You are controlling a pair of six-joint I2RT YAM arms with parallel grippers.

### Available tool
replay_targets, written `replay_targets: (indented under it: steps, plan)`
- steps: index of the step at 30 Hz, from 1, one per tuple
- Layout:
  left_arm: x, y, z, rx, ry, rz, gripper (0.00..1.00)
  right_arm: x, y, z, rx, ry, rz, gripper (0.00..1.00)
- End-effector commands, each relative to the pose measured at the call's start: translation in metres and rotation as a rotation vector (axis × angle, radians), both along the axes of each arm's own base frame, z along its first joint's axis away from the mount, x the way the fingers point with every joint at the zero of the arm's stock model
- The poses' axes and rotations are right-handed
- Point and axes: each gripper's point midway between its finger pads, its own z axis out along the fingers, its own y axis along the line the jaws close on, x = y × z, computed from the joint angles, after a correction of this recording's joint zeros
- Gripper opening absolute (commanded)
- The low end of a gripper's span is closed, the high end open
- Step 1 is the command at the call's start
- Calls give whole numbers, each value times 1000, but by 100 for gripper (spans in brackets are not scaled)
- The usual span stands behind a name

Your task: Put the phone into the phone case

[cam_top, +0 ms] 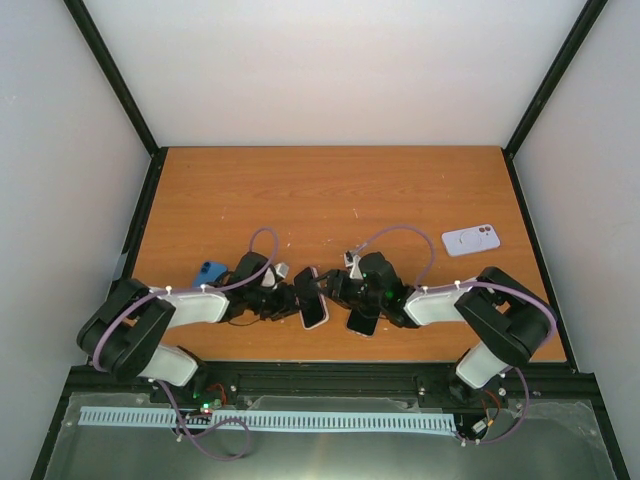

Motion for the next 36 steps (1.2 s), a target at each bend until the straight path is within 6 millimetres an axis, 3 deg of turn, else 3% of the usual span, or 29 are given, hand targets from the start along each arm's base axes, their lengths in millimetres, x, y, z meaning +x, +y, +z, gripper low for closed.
replay_targets:
  steps: [1,9,30,34,36]
  plan:
    - [-14,2,-5,15,0,-32,45,-29,18,24,124,3,147,60]
    - [-18,9,-13,45,17,-15,44,-37,21,6,109,54,197,57]
    - [-19,16,-17,70,18,18,46,-35,18,8,102,29,181,4]
    - [-19,16,-18,69,24,18,47,-34,15,-1,28,35,172,3]
    - [-19,16,-18,73,23,19,47,-34,15,0,12,30,178,14]
